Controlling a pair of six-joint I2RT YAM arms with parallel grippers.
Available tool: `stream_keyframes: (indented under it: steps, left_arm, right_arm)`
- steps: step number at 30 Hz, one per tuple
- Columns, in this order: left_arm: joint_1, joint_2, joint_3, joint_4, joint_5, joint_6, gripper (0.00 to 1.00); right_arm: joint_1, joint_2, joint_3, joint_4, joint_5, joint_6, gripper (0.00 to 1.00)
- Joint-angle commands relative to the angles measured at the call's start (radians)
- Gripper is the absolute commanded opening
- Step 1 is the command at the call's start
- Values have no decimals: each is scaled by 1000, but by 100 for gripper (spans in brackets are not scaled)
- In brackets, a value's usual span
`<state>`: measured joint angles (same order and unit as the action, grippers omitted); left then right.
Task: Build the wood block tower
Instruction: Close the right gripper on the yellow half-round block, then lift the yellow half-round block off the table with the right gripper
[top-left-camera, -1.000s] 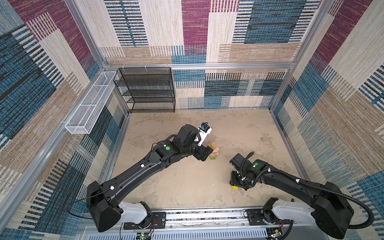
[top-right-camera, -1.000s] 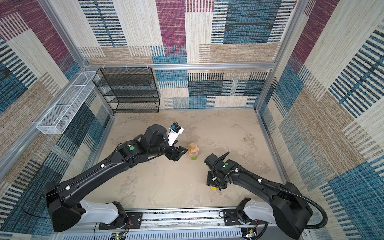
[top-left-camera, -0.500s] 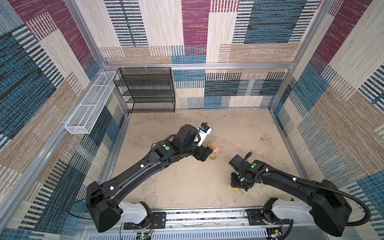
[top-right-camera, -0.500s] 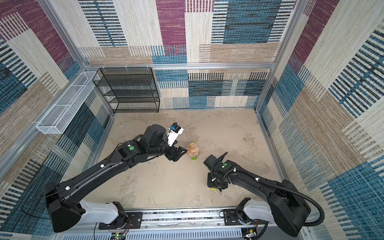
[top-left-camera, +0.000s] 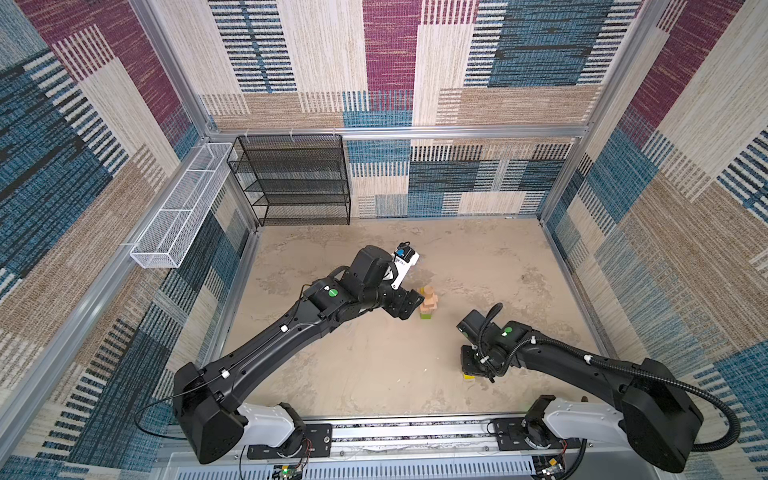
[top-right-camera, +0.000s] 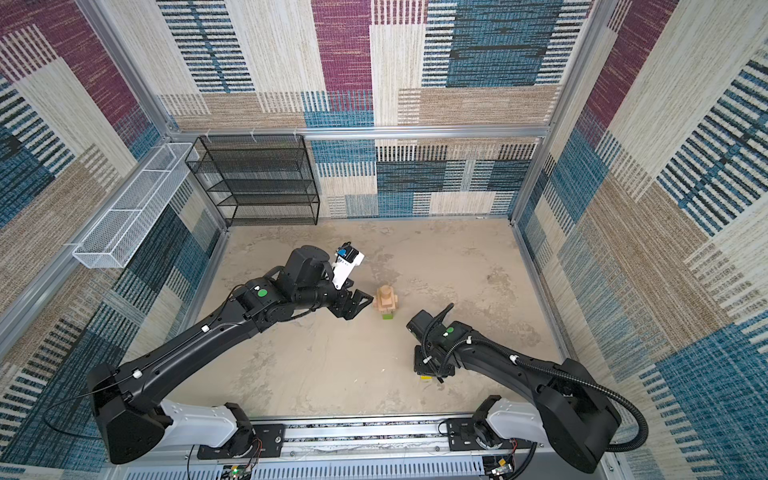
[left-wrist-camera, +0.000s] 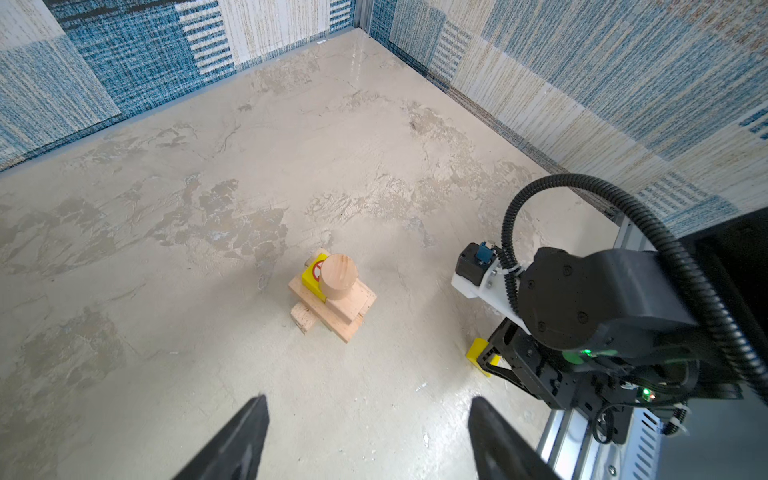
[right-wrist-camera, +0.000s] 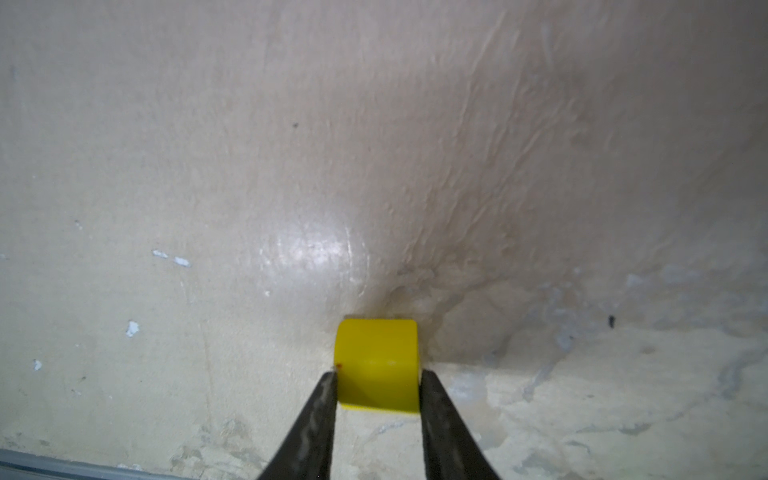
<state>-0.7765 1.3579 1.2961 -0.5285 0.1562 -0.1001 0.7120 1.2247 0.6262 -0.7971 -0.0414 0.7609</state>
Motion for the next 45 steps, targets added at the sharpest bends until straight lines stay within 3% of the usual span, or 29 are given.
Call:
stream_keyframes:
  steps: [1,15,33,45]
  left_arm:
    - [7,6,2,9,20,-26,80]
    - [38,10,2,20,46,-45,79]
    - [47,15,6,16,54,-50,79]
    - [46,12,8,12,55,-50,79]
  right_arm:
    - [1,8,2,12,18,-6,38]
    - [9,18,26,-35,40,-12,43]
    - [22,33,36,-66,42,3,37]
    - [30,49,47,-85,47,14,39]
